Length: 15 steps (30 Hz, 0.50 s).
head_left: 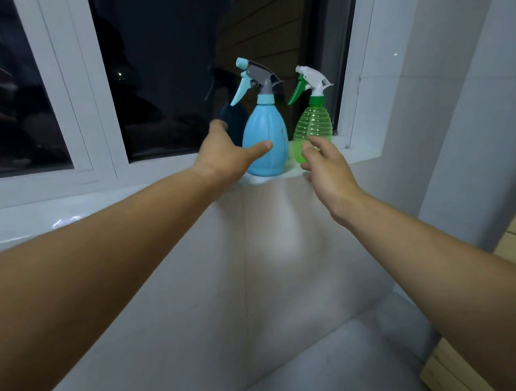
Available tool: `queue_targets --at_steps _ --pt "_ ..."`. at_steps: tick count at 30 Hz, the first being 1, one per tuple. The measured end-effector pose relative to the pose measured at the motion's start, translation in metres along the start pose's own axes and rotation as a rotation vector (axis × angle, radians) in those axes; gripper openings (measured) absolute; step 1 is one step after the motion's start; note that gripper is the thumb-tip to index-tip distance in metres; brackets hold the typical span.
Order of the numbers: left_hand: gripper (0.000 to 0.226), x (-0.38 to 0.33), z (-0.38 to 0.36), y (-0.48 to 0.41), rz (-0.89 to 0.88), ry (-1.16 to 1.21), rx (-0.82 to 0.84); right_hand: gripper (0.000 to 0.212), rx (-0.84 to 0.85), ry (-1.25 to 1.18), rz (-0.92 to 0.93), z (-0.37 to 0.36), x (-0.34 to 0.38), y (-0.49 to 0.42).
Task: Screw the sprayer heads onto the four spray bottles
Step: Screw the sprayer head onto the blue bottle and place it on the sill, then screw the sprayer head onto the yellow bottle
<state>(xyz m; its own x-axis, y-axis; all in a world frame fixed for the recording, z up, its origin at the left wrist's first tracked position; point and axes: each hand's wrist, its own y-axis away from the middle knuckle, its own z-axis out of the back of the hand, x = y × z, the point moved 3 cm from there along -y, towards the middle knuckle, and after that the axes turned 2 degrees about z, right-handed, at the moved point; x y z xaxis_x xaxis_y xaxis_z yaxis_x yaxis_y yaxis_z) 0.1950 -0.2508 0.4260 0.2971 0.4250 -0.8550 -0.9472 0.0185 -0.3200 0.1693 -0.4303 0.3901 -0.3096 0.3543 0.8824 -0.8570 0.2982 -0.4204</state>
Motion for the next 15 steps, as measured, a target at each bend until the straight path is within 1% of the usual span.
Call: queue_targets --at_steps 2,4,5,6,8,10,12,14,15 --pt "0.068 0.004 0.005 0.036 -0.138 0.024 -0.075 0.028 -0.069 0.008 -0.017 0.01 -0.019 0.023" --pt "0.041 0.026 -0.007 0.073 -0.188 0.056 -0.052 0.016 -0.102 0.044 -0.081 0.016 -0.054 0.051" --pt "0.031 0.043 -0.019 0.088 -0.167 0.067 -0.006 0.015 -0.094 0.07 -0.127 0.017 -0.076 0.066" --pt "0.025 0.064 -0.034 0.101 -0.113 0.073 0.057 0.014 -0.074 0.102 -0.191 0.016 -0.101 0.082" --pt "0.021 0.114 -0.07 0.122 0.032 0.054 0.212 0.014 -0.01 0.169 -0.32 0.015 -0.153 0.114" --pt "0.021 0.17 -0.106 0.147 0.216 0.006 0.379 0.022 0.089 0.263 -0.424 0.014 -0.201 0.149" --pt "0.027 0.224 -0.137 0.178 0.403 -0.054 0.51 0.026 0.181 0.325 -0.537 0.012 -0.242 0.185" --pt "0.037 0.269 -0.158 0.21 0.581 -0.104 0.605 0.025 0.263 0.356 -0.658 0.01 -0.277 0.219" --pt "0.039 0.285 -0.165 0.226 0.663 -0.112 0.645 0.027 0.308 0.384 -0.71 0.008 -0.292 0.234"
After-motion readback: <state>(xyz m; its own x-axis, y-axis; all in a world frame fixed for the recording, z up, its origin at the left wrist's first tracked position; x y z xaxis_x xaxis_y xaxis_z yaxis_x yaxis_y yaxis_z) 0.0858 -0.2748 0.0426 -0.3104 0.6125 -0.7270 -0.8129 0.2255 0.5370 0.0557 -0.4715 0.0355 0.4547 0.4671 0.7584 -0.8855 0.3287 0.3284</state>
